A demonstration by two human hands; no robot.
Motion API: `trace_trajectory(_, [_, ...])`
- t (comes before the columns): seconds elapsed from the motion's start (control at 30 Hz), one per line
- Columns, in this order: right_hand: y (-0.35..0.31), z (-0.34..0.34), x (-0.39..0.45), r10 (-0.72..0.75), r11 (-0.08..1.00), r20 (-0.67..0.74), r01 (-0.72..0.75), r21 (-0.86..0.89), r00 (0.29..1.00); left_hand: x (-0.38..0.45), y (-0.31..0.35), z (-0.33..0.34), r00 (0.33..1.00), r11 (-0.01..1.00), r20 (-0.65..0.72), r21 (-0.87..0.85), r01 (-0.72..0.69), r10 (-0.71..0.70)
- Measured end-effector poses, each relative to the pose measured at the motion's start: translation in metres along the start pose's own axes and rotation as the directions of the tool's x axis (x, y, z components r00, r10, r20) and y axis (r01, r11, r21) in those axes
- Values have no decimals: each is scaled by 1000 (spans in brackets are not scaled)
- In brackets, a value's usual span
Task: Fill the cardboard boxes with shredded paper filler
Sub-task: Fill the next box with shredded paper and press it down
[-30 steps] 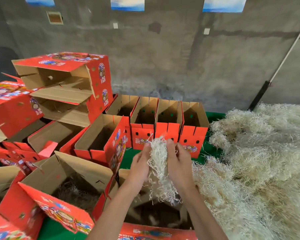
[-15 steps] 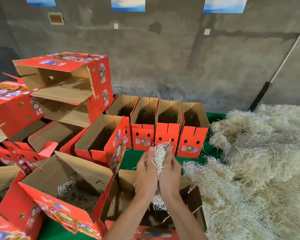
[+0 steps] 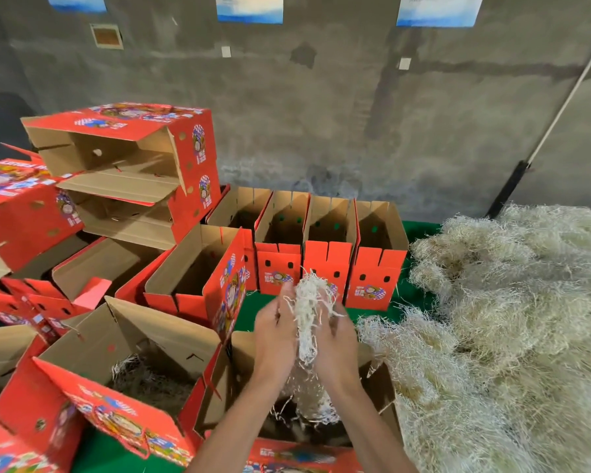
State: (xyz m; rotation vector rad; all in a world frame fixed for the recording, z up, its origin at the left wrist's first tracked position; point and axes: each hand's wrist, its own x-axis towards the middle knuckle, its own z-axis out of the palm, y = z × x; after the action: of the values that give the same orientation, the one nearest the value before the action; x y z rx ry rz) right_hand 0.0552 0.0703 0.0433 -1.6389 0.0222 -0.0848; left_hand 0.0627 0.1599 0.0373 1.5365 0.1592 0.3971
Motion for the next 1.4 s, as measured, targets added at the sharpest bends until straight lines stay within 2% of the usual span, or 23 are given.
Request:
trace_trajectory(0.07, [0,-1,-3,54,997,-50,-52,49,997,-3,8,2,999,1000,33,21,-8,7])
trace_trajectory(0.13, [-3,-9,0,103,993,-90,-97,70,991,1,14,-2,998,997,18,30,65,-65])
trace_trajectory(0.23, [-9,-38,12,39,999,-178,-37,15,983,22,14,-37,974,983,-127,-31,183,-186])
trace_trajectory(0.3, [-9,-48,16,15,1000,-250,-15,1,968,25,13,-46,957,967,-170,-138,213,-235])
trace_trajectory(0.4, [-10,-29,8,17,996,-111,-8,84,994,2,4,-17,963,963,-95,-120,240,-252])
trace_trajectory(0.47, [-8,-14,3,-6,999,-14,7,42,1000,-8,-3,-1,979,979,14,10,202,-202])
trace_trajectory(0.53, [-9,-6,-1,-67,995,-17,65,-77,998,-8,-3,2,991,985,89,146,86,-100])
trace_trajectory(0.63, [-7,-1,1,-146,979,-162,120,-163,976,-11,1,10,998,999,64,-31,-15,17])
trace_trajectory(0.7, [-14,-3,2,-205,977,-192,188,-103,960,-10,0,14,999,998,33,-62,2,0])
trace_trajectory(0.77, [-21,-15,3,-137,991,-159,136,-17,978,3,-3,4,990,991,-46,4,132,-132])
trace_trajectory(0.8, [-24,-25,6,-77,997,-161,80,11,984,10,-6,-5,966,967,-80,53,250,-246])
trace_trajectory(0.87, [-25,-44,18,40,999,-209,-34,36,977,24,-1,-25,913,927,-160,-41,373,-375])
trace_trajectory(0.93, [-29,-57,26,165,984,-259,-140,110,952,38,6,-40,880,908,-231,-168,385,-416])
trace_trajectory(0.97, [-30,-60,29,206,974,-265,-169,154,942,42,10,-44,860,892,-238,-167,421,-451])
trace_trajectory(1.0, [-31,-60,30,224,967,-258,-182,176,940,41,16,-45,837,865,-223,-179,468,-499])
trace_trajectory(1.07, [-37,-54,28,223,959,-158,-187,213,962,36,14,-42,830,818,-54,-218,532,-555])
trace_trajectory(1.13, [-44,-43,27,223,900,93,-241,363,970,18,7,-34,791,761,119,-217,611,-601])
trace_trajectory(1.17, [-47,-37,26,238,833,213,-312,456,948,10,4,-33,773,738,151,-230,634,-616])
trace_trajectory(1.2, [-50,-33,25,268,769,270,-374,519,925,4,-2,-31,750,698,172,-281,659,-638])
trace_trajectory(1.23, [-51,-32,25,277,728,293,-399,557,915,0,-6,-30,719,645,207,-331,689,-663])
trace_trajectory(1.3, [-46,-35,25,240,742,273,-358,567,932,-5,-8,-34,685,550,297,-425,719,-665])
trace_trajectory(1.33, [-44,-38,26,214,762,248,-320,562,945,-5,-6,-36,699,527,348,-473,706,-625])
trace_trajectory(1.4, [-40,-42,25,169,808,180,-241,537,969,-6,5,-40,746,536,357,-530,658,-563])
